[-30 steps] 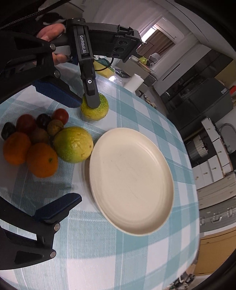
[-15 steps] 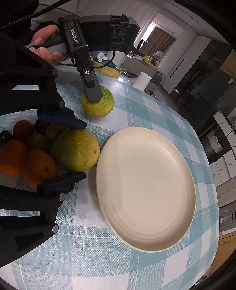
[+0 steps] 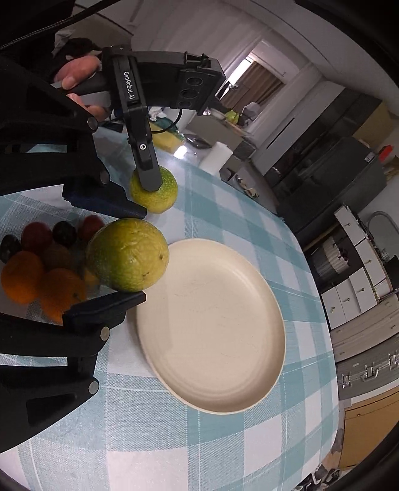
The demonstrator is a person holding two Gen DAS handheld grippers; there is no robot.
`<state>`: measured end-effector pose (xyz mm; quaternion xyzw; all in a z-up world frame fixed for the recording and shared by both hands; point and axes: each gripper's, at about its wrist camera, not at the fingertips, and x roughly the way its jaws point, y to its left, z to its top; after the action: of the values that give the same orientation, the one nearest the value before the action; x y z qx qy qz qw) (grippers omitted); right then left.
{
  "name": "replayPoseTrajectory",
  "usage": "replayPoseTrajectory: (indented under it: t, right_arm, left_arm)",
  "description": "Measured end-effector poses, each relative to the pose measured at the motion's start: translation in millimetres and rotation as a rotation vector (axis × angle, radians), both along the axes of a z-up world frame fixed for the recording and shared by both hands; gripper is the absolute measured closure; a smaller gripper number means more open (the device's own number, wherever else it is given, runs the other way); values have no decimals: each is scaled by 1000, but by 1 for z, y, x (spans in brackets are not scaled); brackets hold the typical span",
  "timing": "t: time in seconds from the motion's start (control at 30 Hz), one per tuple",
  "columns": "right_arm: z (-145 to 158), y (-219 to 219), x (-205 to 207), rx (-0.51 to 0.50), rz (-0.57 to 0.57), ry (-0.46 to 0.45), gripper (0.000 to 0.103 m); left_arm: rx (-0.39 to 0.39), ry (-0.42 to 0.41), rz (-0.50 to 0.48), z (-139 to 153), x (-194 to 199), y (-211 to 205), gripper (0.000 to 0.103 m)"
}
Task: Organize fruits
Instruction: 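Carry the lime and lemon onto the cream plate and open both tools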
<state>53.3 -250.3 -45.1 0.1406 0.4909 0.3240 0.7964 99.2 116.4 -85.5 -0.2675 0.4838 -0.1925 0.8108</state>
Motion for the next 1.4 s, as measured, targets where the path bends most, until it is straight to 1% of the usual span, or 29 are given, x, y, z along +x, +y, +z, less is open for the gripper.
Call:
replayPoseTrajectory:
  t: [0.23,0.37,0.57,0.67,0.83,0.97,1.17,1.27,1.4]
  right_arm:
    - [3,-14,7,52,-31,-2,55]
    - [10,-23,13,59,-49,-30,55]
    - [20,-33,28,47,-67,-78,55]
    - [23,-37,40,49,-80,-98,55]
    - [28,-38,64,34,-86,-135,55]
    - [28,-36,82,27,-89,-148,55]
    - [14,-29,105,-35,-99,-161,55]
    - [6,-27,114,-38,-102,-158,55]
    - [-4,-21,124,-62,-94,-154,55]
  left_arm:
    - [-7,-29,-5,16,8,-7,57]
    - [-9,-42,-12,24,15,-13,57]
    - [-31,-58,-17,34,38,-22,57]
    - [-44,-58,-18,37,57,-26,57]
    - [-51,-49,-18,37,88,-33,57]
    - [-44,-36,-20,30,112,-40,57]
    - [-46,-4,-27,19,144,-46,57]
    - [-34,5,-33,12,159,-52,57]
    - [-38,24,-42,3,175,-59,57]
